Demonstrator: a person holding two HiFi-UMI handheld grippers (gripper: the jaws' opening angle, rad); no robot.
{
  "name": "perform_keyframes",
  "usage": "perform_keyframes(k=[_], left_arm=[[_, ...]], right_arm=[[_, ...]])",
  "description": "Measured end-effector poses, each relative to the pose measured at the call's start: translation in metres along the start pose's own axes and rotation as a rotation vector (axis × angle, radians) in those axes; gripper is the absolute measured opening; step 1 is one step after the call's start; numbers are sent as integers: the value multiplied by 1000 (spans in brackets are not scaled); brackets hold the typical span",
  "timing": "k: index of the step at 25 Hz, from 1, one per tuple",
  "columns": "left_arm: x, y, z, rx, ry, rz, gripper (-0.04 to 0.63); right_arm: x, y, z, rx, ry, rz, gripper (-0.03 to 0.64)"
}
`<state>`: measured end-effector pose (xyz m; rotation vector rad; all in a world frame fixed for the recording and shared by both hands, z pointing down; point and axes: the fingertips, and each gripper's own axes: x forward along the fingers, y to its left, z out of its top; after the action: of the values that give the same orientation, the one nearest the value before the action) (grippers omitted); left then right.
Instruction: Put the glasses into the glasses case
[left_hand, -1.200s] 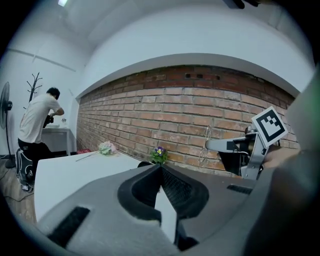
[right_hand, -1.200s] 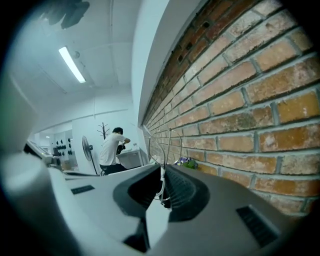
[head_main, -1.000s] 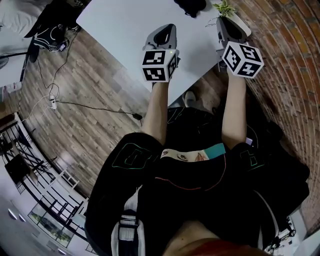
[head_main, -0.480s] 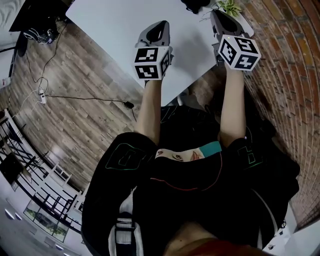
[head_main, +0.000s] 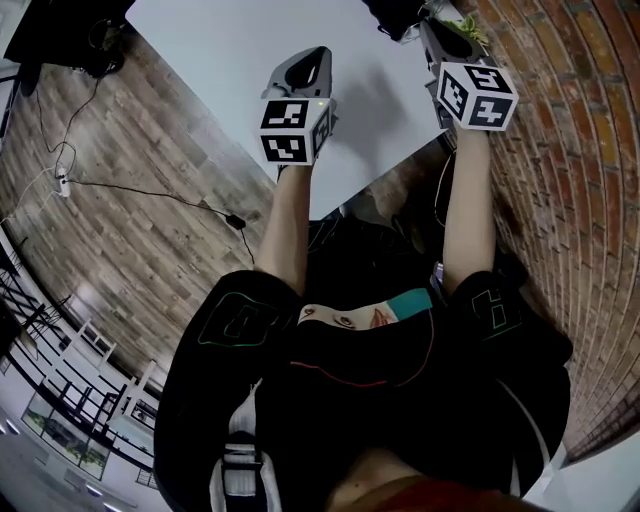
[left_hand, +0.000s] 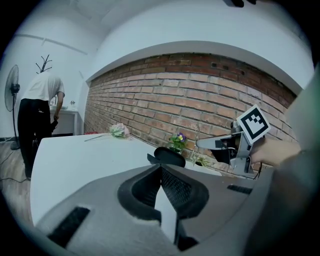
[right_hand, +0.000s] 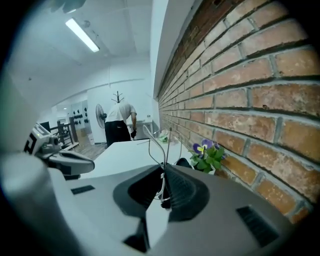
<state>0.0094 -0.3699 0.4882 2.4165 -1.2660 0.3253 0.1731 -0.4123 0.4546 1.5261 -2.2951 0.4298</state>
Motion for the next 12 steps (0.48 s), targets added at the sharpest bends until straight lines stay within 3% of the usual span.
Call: perform_keyframes(k=[12], left_arm=[[9, 24, -9, -47, 10, 22, 3]], right_arm=[[60, -9, -20, -102, 233, 50, 35]])
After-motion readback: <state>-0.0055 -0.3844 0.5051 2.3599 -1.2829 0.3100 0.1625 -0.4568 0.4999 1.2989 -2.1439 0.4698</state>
